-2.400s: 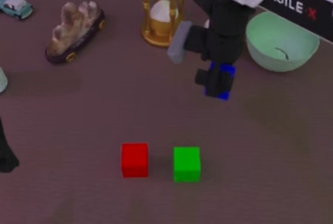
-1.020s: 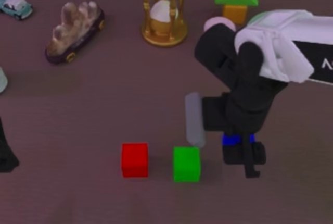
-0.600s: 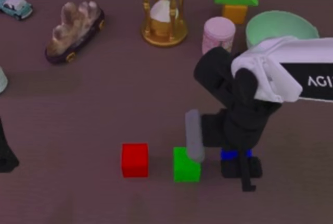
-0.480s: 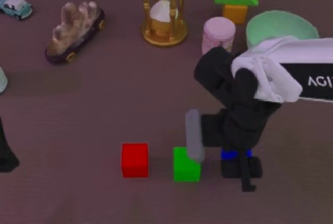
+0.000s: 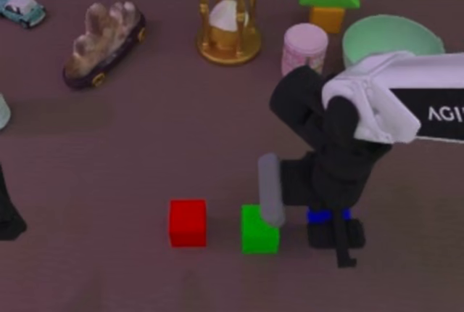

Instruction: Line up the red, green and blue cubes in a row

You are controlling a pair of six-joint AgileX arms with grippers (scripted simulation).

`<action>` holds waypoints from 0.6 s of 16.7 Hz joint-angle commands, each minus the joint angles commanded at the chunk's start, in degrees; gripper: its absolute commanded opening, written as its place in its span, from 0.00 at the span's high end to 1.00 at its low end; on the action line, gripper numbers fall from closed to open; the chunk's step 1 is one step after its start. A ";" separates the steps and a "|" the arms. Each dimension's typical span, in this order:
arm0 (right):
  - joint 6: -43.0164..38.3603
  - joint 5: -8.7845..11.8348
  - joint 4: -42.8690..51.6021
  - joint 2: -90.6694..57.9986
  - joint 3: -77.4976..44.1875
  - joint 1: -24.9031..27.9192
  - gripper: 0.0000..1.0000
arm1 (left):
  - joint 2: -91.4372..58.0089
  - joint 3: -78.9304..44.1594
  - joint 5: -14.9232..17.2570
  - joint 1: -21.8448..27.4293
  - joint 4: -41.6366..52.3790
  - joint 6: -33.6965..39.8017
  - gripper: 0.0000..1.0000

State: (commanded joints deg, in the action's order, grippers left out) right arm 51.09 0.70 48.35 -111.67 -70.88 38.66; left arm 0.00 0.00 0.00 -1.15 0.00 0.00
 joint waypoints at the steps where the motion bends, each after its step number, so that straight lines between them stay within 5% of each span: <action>1: 0.00 0.00 0.00 0.00 0.00 0.00 0.32 | 0.00 0.00 0.00 0.00 0.00 0.00 0.00; 5: 0.00 0.00 0.00 0.00 0.00 0.00 0.02 | 0.00 0.00 0.00 0.00 0.00 0.00 0.00; 10: 0.00 0.00 0.00 0.00 0.00 0.00 0.00 | 0.00 0.00 0.00 0.00 0.00 0.00 0.00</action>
State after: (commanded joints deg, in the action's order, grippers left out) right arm 51.09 0.70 48.35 -111.67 -70.88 38.66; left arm 0.00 0.00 0.00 -1.15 0.00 0.00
